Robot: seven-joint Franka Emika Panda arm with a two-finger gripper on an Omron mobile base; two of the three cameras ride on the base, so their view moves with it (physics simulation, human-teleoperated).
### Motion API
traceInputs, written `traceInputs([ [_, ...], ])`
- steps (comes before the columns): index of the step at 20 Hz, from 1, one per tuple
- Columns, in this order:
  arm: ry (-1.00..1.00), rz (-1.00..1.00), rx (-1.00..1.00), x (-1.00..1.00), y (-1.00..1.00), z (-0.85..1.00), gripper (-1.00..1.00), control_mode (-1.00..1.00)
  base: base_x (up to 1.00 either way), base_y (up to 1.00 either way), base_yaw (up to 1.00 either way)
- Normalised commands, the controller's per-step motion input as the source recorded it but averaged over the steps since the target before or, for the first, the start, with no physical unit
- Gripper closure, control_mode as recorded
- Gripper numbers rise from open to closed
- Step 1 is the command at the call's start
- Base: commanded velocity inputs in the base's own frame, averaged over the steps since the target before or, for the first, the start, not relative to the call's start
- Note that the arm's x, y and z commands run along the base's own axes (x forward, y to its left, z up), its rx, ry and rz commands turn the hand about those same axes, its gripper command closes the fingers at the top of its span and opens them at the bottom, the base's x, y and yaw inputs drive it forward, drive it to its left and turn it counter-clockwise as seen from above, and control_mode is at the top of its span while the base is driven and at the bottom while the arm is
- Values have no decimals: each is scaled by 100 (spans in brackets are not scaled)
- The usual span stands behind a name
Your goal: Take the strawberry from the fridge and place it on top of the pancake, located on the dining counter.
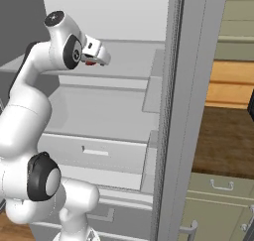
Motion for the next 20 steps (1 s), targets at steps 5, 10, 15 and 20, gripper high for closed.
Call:
traceInputs([
  [5, 3, 0, 0, 0, 0, -20, -100, -100, 0, 0, 0],
  [10, 0, 0, 0, 0, 0, -6, -100, -100, 0, 0, 0],
  [15, 0, 0, 0, 0, 0, -8, 100, -100, 0, 0, 0],
  [20, 0, 0, 0, 0, 0, -1, 100, -100, 0, 0, 0],
])
